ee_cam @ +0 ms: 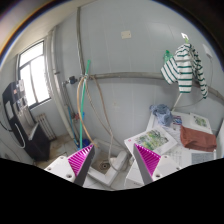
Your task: Fold towel
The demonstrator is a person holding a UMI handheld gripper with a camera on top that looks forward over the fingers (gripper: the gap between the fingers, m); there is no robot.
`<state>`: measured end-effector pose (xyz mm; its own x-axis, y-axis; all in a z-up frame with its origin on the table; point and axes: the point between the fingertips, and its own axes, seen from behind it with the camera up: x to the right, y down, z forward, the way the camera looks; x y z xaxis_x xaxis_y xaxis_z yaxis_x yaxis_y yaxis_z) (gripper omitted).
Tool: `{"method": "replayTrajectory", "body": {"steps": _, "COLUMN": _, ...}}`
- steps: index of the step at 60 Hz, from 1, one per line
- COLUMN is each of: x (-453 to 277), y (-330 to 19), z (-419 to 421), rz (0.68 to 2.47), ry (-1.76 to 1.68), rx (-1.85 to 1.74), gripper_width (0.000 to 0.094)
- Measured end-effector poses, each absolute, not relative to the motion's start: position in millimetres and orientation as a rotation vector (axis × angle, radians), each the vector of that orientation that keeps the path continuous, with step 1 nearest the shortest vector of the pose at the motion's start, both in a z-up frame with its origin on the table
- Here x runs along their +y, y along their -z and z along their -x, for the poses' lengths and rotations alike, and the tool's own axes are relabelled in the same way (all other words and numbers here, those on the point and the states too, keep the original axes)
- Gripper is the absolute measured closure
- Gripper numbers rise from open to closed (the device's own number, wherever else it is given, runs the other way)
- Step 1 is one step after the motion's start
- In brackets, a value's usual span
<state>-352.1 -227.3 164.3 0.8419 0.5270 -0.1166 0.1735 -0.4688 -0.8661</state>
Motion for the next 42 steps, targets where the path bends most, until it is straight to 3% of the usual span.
{"method": "replayTrajectory", "body": {"steps": 9, "x": -183, "y": -156, "z": 310, "rz": 2.074, "ry": -0.324, "rx": -0.453, "gripper_width": 0.0134}}
{"method": "replayTrajectory", "body": {"steps": 20, "x": -75, "y": -127, "z": 208, "rz": 2.084, "ry": -0.087, "rx": -0.321, "gripper_width": 0.0148}}
{"method": "replayTrajectory", "body": {"steps": 36, "x": 66, "y": -26, "z": 95, "rz": 2.251, "ry": 0.051, "rx": -0.268, "gripper_width": 0.0171}}
{"method": "replayTrajectory", "body": {"steps": 40, "x": 77, "y": -2, "z": 94, "rz": 2.282, "ry": 0.033, "rx": -0.317, "gripper_width": 0.0222}}
{"method": "replayTrajectory", "body": {"steps": 42, "x": 76, "y": 15, "z": 95, "rz": 2.316, "ry": 0.019, "rx": -0.350, "gripper_width": 0.0416}}
